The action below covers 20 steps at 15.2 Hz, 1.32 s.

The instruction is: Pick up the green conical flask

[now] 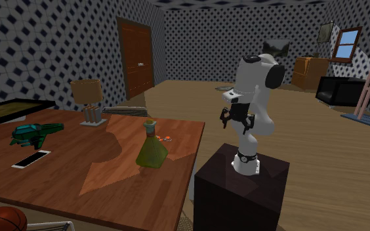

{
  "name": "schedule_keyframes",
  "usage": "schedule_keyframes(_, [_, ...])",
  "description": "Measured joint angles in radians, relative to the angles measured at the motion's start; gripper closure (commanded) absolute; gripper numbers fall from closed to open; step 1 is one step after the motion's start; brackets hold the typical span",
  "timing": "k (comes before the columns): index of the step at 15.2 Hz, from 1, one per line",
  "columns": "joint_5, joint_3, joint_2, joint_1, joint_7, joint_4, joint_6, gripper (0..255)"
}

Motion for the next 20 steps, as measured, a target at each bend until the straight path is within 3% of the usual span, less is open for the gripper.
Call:
schedule_keyframes(2, [-0.007, -0.011, 0.004, -0.004, -0.012, 0.006, 0.001, 0])
schedule_keyframes(8, [-0.083, -0.134, 0.106, -0.042, -0.147, 0.088, 0.055, 0])
schedule_keyframes(15, [-0.126, -0.277, 0.282, -0.068, -0.318, 0.251, 0.113, 0])
schedule_keyframes(20, [-0.113, -0.377, 0.433, -0.077, -0.451, 0.411, 0.134, 0])
